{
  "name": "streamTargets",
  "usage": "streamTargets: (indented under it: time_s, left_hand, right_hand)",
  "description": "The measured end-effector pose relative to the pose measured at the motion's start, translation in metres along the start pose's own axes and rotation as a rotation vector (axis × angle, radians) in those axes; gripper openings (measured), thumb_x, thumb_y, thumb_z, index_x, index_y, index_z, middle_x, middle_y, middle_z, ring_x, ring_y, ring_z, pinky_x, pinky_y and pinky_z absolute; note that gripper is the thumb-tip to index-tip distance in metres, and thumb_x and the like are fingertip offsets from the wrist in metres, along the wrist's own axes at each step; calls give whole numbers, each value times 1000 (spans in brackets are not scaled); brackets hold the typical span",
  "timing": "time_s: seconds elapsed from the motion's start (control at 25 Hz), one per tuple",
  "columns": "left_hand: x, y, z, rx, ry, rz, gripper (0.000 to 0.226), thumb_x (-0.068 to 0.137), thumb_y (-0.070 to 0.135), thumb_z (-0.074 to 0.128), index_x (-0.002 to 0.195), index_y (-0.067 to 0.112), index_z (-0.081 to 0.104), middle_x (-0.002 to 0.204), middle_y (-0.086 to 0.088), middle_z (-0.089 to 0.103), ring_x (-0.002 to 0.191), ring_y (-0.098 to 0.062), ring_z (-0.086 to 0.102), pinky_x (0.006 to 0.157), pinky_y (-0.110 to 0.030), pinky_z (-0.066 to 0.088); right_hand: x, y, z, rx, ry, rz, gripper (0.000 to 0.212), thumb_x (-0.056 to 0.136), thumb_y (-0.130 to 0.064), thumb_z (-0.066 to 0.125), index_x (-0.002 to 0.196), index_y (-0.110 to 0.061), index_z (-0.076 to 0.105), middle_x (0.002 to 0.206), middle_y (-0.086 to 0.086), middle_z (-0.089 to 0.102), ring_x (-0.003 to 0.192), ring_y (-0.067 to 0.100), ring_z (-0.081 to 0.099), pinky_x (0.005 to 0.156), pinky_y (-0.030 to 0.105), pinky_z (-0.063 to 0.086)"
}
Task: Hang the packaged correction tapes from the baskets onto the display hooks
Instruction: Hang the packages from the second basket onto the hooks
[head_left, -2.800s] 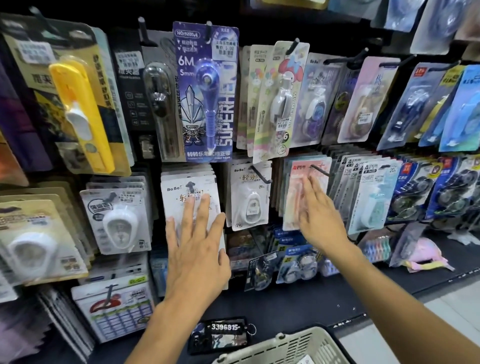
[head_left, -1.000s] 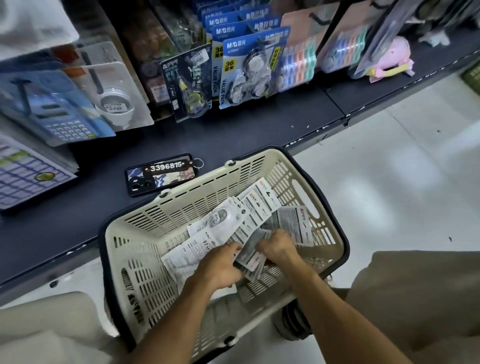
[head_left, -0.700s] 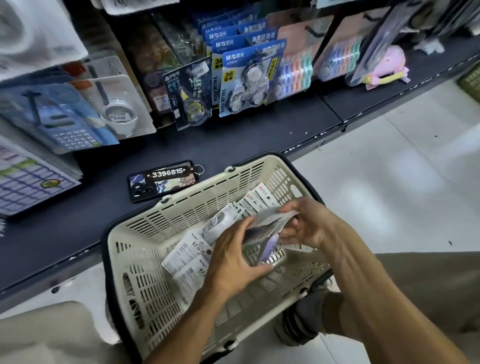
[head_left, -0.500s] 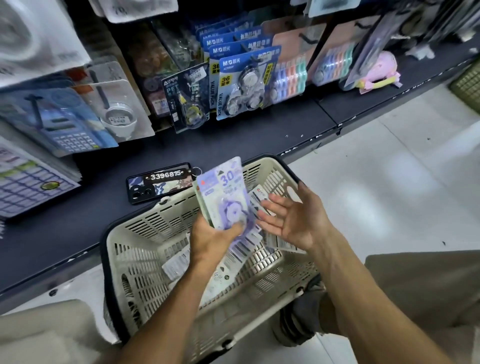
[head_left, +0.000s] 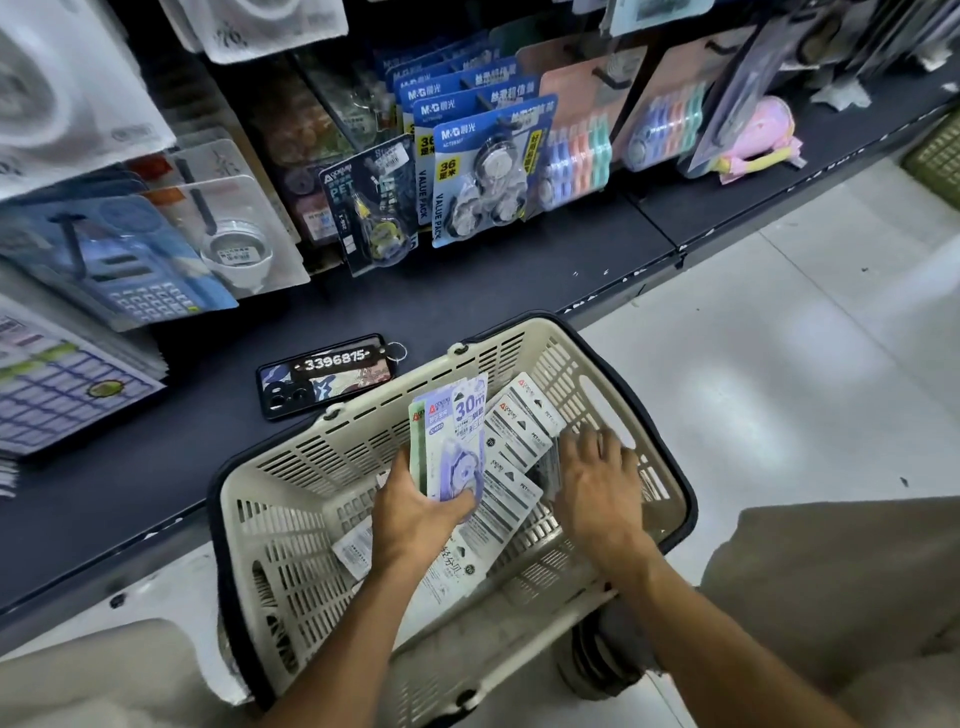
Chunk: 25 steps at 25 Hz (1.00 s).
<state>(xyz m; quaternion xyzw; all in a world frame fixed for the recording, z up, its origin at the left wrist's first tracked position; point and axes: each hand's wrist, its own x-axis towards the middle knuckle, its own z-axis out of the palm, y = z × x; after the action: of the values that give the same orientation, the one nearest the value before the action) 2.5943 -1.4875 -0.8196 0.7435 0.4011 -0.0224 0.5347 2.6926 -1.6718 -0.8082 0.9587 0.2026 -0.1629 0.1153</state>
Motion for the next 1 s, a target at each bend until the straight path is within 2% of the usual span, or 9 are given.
streamTargets:
  time_s: [0.16,0.32,0.4,0.48,0.64,0.72,0.8,0.92,1.0]
  left_hand:
    - [1,0,6,3,-15,1,52,54,36,82,99,40,56,80,22,74,71,3,71,64,-22,57]
    - [4,0,8,-1,-10,5,58,55,38,81,108,37,57,87,18,74,76,-1,71,67,-27,60]
    - [3,-1,8,-4,-17,-5,55,55,39,82,104,39,57,84,21,73,70,6,69,63,-24,58]
    - [2,-1,8,-17,-25,-21,51,54,40,83,97,40,57,78,22,72,66,9,67,59,-21,58]
    - [0,15,1,-135,-54,-11,58,44,52,80,98,47,59,81,29,74,69,8,70,66,-25,61]
    - [-6,39,-10,-240,-70,41,62,45,46,88,102,45,64,86,25,77,76,3,73,70,-27,62]
    - [-11,72,-29,-393,-121,69,75,40,29,100,108,33,68,89,14,80,80,-9,78,65,-33,64]
    - [-21,141,-71,-533,-219,174,91,34,4,103,115,17,63,87,6,81,73,-13,79,56,-28,62]
    - [-31,185,-100,-575,-230,304,87,38,12,99,117,14,63,92,1,82,79,-20,79,64,-39,65]
  right_hand:
    - [24,15,-13,-240,-70,-99,87,84,-46,72,147,-7,28,133,16,48,122,33,43,108,49,35]
    - [26,8,-7,-212,-120,-58,48,99,-22,45,142,-5,31,119,17,54,109,30,55,99,43,47]
    - [32,10,-4,-114,-164,-134,50,104,-16,35,151,-7,22,98,8,58,90,21,59,84,34,53]
    - [39,14,-13,59,-308,-205,52,104,-16,39,154,-11,22,99,5,62,84,17,62,76,27,55]
    - [57,27,-81,799,-463,-70,44,87,-7,63,129,-22,57,125,11,64,87,16,64,70,23,52]
    - [56,32,-142,1093,-531,-67,35,72,-4,63,101,-18,75,107,14,70,80,19,64,65,27,50]
    - [46,36,-207,1343,-613,-159,22,62,-17,61,77,-12,76,87,16,75,71,21,67,65,28,47]
    - [24,45,-288,1527,-611,-354,33,71,-25,55,91,-5,71,94,16,78,81,23,74,67,25,54]
    - [7,45,-325,1574,-444,-471,30,75,-16,65,101,-2,67,103,15,78,83,22,74,74,26,58]
